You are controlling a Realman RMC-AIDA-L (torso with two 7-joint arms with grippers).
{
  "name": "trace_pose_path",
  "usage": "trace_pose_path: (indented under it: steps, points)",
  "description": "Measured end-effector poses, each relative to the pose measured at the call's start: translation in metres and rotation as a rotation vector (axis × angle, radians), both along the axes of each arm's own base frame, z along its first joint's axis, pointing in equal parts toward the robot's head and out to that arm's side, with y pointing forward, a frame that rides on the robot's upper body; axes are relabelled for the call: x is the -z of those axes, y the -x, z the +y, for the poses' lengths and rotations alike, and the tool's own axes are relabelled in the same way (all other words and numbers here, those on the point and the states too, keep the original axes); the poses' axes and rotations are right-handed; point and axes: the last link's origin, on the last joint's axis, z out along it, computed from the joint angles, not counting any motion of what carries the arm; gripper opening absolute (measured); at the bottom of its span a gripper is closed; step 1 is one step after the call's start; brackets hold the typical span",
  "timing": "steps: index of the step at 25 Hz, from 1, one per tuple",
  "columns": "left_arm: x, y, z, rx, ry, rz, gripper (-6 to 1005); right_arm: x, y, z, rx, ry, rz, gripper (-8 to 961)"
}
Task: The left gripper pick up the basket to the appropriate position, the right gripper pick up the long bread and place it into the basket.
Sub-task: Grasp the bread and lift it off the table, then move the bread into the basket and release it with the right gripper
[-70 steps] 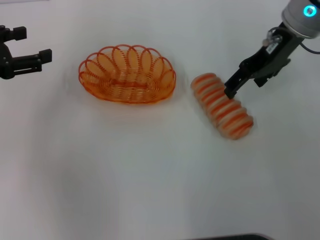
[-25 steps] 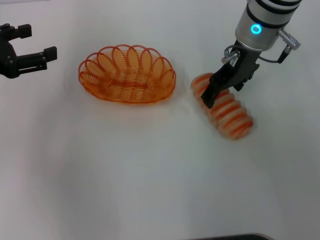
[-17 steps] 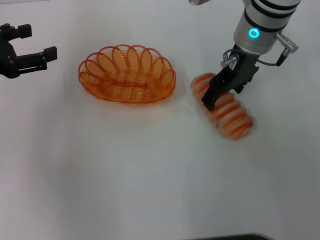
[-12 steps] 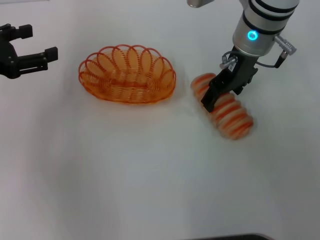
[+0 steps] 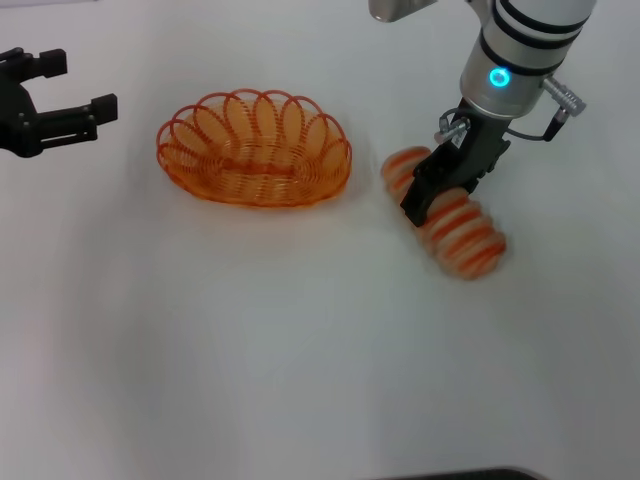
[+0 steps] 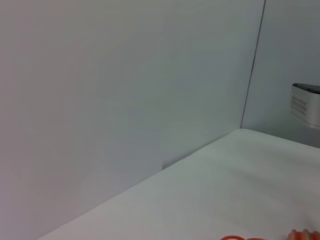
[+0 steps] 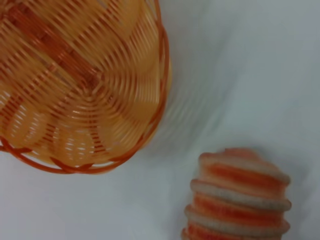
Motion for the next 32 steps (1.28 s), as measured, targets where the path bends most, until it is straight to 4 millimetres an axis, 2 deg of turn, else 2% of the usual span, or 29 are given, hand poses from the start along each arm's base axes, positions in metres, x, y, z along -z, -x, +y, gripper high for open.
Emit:
trace_pose_path:
  steps: [5, 10, 15, 26, 29, 32]
  points:
    - [0.001, 0.0, 0.0, -0.001, 0.001, 0.0, 877, 0.003, 0.002, -0.001, -0.016, 0.01, 0.001, 907]
    - [0.0, 0.001, 0.0, -0.006, -0.002, 0.001, 876, 0.001, 0.002, 0.0, -0.019, 0.003, 0.003, 714]
    - [0.0, 0.001, 0.0, -0.009, -0.004, -0.002, 876, -0.006, -0.001, -0.003, 0.002, 0.011, 0.004, 630]
    - [-0.004, 0.001, 0.002, -0.012, -0.013, -0.001, 877, -0.053, -0.022, -0.008, 0.075, -0.066, 0.041, 522]
    - [-0.005, -0.001, 0.004, -0.009, -0.012, -0.002, 877, -0.066, -0.025, -0.003, 0.064, -0.094, 0.033, 509]
    - [-0.005, -0.002, 0.005, -0.007, -0.012, -0.002, 876, -0.076, -0.019, 0.004, 0.033, -0.118, 0.06, 495]
